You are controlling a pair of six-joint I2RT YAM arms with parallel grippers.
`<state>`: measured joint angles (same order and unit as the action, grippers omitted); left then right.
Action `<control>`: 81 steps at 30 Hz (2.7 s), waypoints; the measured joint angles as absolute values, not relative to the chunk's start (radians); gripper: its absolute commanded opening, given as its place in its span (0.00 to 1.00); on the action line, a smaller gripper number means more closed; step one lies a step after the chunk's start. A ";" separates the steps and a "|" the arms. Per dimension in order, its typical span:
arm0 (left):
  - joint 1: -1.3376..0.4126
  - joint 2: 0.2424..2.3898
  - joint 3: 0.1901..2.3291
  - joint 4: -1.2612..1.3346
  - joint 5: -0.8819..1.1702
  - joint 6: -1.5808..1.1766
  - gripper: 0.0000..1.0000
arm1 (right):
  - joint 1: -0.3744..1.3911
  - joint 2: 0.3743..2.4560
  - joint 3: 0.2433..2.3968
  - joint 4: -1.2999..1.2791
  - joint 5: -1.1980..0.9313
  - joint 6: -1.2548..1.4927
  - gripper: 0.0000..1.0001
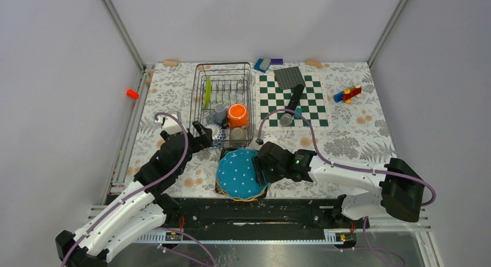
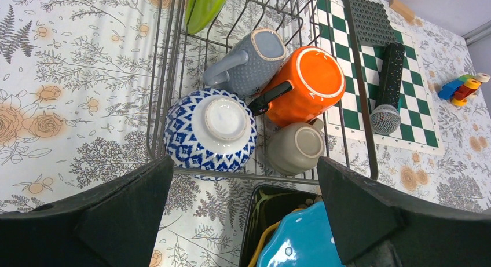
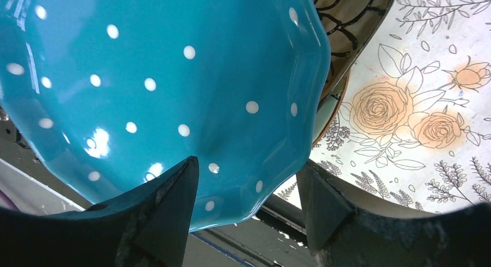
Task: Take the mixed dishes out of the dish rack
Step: Place the plate at the center of the board, then pick up the plate from the dish rack.
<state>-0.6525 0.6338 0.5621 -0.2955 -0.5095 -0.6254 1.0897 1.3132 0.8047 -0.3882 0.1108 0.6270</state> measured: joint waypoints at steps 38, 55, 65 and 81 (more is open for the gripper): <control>-0.236 1.674 1.351 -0.197 -0.118 -0.376 0.82 | 1.105 0.716 0.471 -0.264 0.536 0.685 1.00; -0.218 1.940 1.573 -0.309 -0.091 -0.268 0.20 | 1.105 0.728 0.471 -0.263 0.586 0.677 0.99; -0.218 1.947 1.588 -0.325 -0.033 -0.261 0.00 | 1.105 0.727 0.471 -0.265 0.594 0.677 1.00; -0.431 1.397 1.450 -0.296 -0.041 -0.041 0.00 | 1.105 0.717 0.471 -0.275 0.601 0.687 1.00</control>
<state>-0.4309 1.3972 1.4502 -0.2962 -0.0414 -0.0406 1.1053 0.7174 0.4713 -0.2749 0.6014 0.6872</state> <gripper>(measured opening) 0.069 0.993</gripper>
